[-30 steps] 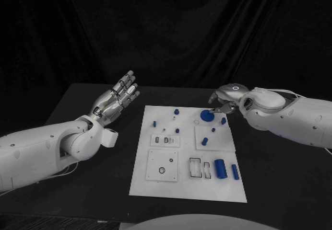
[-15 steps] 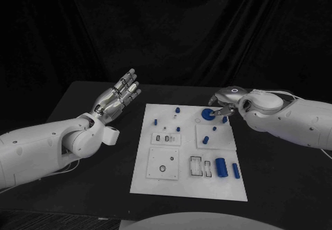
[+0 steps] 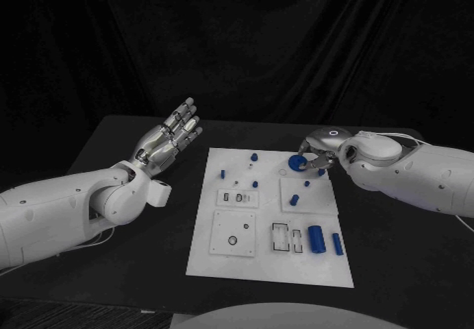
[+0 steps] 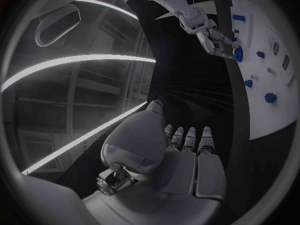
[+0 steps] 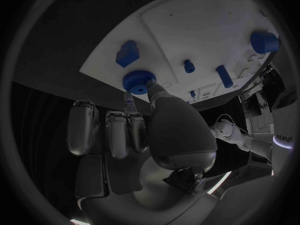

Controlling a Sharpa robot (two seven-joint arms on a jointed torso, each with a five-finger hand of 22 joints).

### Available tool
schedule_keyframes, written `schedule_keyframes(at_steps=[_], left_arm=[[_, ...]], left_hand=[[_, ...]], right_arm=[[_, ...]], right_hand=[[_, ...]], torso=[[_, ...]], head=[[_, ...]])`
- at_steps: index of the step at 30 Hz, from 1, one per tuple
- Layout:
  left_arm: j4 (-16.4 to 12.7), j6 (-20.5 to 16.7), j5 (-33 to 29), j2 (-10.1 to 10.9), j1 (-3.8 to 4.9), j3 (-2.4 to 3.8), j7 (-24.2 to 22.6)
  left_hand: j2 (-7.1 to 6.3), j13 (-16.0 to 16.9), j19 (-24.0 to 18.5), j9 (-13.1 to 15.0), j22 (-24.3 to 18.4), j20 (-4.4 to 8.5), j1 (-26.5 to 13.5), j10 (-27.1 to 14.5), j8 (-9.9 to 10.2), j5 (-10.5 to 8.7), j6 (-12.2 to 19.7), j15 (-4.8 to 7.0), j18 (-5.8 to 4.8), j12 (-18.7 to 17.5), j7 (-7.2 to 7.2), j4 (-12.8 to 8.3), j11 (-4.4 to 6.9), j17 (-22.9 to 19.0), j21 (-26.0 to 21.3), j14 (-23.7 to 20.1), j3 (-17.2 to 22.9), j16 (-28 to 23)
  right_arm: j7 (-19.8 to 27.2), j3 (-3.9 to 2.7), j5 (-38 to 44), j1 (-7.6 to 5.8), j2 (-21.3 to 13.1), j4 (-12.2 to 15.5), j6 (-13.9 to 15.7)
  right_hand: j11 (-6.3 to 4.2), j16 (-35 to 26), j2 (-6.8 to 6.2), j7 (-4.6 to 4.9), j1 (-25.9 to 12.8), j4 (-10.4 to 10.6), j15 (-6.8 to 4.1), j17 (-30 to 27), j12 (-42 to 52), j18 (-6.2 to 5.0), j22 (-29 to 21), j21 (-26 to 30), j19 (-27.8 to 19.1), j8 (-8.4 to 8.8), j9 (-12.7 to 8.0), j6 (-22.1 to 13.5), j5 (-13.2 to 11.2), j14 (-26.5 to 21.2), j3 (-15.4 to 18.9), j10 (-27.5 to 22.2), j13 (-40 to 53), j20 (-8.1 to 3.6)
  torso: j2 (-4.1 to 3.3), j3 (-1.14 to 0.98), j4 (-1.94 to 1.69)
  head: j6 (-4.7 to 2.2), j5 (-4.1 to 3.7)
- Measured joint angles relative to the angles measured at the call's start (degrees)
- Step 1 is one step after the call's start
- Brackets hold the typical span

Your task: Assemble the parts on the task board

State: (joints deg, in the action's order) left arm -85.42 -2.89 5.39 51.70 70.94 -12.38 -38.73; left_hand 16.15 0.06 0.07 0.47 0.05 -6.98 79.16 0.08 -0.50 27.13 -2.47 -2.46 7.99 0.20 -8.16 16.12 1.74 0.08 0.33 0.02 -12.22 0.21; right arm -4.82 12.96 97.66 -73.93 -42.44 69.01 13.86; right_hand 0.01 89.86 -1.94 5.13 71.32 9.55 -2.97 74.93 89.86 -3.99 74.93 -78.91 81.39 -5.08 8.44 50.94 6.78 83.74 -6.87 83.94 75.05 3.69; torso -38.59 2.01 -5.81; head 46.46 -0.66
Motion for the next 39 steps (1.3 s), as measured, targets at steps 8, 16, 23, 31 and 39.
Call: schedule_keyframes(at_steps=[8,16,23,31,39], left_arm=[[0.1,0.2,0.0,-0.1,-0.02,0.0,0.0],[0.1,0.3,0.0,-0.1,-0.03,0.0,0.1],[0.1,0.4,0.0,-0.2,-0.04,0.0,0.1],[0.1,0.4,0.0,-0.2,-0.06,0.0,0.3],[0.0,0.4,0.0,-0.1,-0.06,0.0,0.6]], left_hand=[[0.0,0.0,0.1,0.0,0.0,-0.09,0.0,-0.2,0.0,0.0,-0.3,0.0,0.0,0.0,0.3,0.0,-0.2,0.0,0.0,0.0,0.0,0.0],[0.0,0.0,0.1,0.1,0.0,-0.09,0.0,-0.2,0.0,0.0,-0.2,0.0,0.0,0.0,0.8,0.0,-0.65,0.0,0.0,0.0,0.0,0.0],[0.0,0.0,0.1,0.1,0.0,-0.09,0.0,-0.2,0.0,0.0,-0.2,0.0,0.0,0.0,0.8,0.0,-0.65,0.0,0.0,0.0,0.0,0.0],[0.0,0.0,0.1,0.1,0.0,-0.09,0.0,-0.2,0.0,0.0,-0.2,0.0,0.0,0.0,0.8,0.0,-0.65,0.0,0.0,0.0,0.0,0.0],[0.0,0.0,0.1,0.1,0.0,-0.09,0.0,0.0,0.0,0.0,-0.4,0.0,0.01,0.0,1.0,0.0,-0.8,0.0,0.0,0.0,0.0,0.0]], right_arm=[[0.3,-0.06,0.0,0.25,0.0,-0.1,-0.1],[0.6,-0.37,-0.1,0.69,0.3,-0.3,0.2],[0.9,-0.49,-0.2,1.05,0.5,-0.5,1.2],[1.4,-0.35,-0.3,1.43,0.0,0.2,3.2],[1.7,0.0,-0.3,1.26,-1.2,2.3,4.1]], right_hand=[[0.0,0.0,0.16,0.08,1.2,-1.3,0.0,0.0,0.0,0.0,0.0,0.4,0.0,-0.3,1.1,2.5,5.0,0.0,-0.7,0.0,0.0,0.0],[0.0,0.0,-0.36,0.22,2.8,-3.0,0.0,0.0,0.0,0.0,0.0,0.9,0.0,-0.57,2.1,4.4,10.4,0.0,-2.3,0.0,0.0,0.0],[0.0,0.0,-0.61,1.1,3.2,-3.5,-0.21,0.0,0.0,-0.01,0.0,0.9,-0.2,-0.69,2.0,5.3,18.5,0.2,-2.9,0.0,0.0,-0.23],[-0.54,0.0,-0.96,1.52,2.9,-2.8,-0.62,0.0,0.0,-0.02,0.0,0.6,0.5,-0.68,1.9,5.7,24.3,0.2,-3.6,0.1,0.0,-0.93],[-0.54,0.0,-2.22,1.59,2.0,-4.1,-0.62,0.0,0.0,-0.02,0.0,0.2,0.8,-0.68,1.9,5.8,26.2,0.2,-6.3,0.1,0.0,-1.23]], torso=[[0.01,0.02,0.03],[0.02,0.02,0.03],[0.01,0.01,0.0],[-0.02,0.01,-0.03],[0.03,0.04,-0.07]], head=[[-0.02,-0.05],[0.16,-0.04],[0.02,-0.02],[-0.14,0.19],[-0.05,0.28]])
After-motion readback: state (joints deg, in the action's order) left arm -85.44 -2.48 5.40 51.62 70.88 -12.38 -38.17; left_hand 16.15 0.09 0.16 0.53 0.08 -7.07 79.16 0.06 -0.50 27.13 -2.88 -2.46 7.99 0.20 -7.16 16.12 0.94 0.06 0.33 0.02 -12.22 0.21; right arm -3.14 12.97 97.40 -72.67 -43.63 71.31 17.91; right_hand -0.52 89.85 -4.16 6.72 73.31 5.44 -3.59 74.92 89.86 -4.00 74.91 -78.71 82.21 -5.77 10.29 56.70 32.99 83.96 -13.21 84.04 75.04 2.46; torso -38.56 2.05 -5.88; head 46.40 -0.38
